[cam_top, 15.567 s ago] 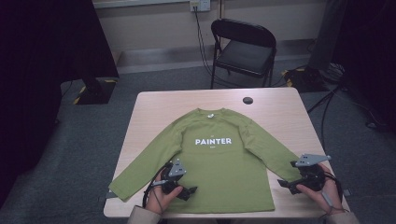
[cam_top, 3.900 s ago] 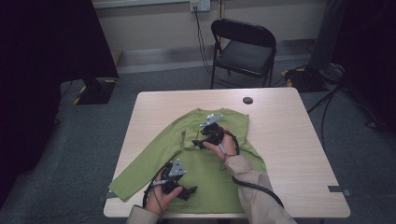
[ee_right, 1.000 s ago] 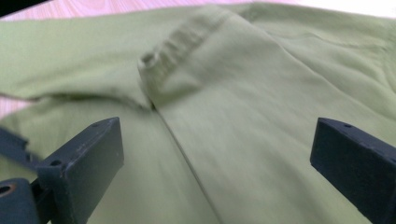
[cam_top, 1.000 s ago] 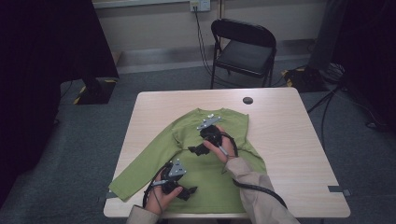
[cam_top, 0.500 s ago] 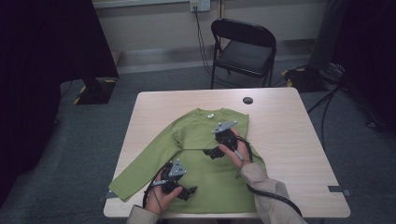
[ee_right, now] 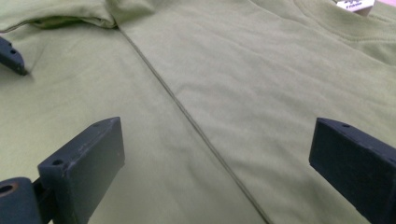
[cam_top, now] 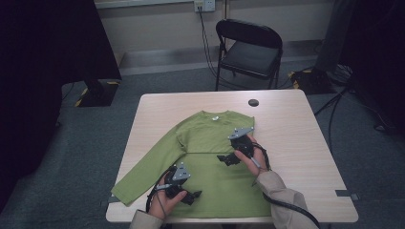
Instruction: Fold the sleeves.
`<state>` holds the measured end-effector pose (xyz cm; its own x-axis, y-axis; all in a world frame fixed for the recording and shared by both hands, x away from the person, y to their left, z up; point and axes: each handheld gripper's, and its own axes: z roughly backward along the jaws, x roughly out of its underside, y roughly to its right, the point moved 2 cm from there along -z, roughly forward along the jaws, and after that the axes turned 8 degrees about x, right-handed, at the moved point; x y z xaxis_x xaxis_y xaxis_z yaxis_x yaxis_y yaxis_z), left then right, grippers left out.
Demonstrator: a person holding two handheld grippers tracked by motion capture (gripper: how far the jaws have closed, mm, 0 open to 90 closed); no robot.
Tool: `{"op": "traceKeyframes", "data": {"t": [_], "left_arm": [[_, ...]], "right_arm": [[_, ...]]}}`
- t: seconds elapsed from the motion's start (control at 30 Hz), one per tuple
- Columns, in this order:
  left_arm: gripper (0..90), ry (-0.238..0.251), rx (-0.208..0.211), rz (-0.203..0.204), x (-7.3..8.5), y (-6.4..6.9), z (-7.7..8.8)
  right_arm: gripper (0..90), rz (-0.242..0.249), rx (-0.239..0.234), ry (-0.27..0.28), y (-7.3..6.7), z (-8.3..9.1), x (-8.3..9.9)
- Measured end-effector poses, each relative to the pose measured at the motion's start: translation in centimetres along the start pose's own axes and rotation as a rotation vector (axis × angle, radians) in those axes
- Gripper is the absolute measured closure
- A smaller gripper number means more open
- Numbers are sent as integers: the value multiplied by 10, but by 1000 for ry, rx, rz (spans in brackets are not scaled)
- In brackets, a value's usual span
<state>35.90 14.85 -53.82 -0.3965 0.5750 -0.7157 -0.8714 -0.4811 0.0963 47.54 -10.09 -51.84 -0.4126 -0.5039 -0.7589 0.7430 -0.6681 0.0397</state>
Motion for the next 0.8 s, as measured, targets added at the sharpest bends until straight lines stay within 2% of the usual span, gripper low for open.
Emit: {"op": "traceKeyframes", "data": {"t": [0.8], "left_arm": [[0,0,0,0,0,0,0]], "right_arm": [[22,-19,32,-9,18,39,35]]}}
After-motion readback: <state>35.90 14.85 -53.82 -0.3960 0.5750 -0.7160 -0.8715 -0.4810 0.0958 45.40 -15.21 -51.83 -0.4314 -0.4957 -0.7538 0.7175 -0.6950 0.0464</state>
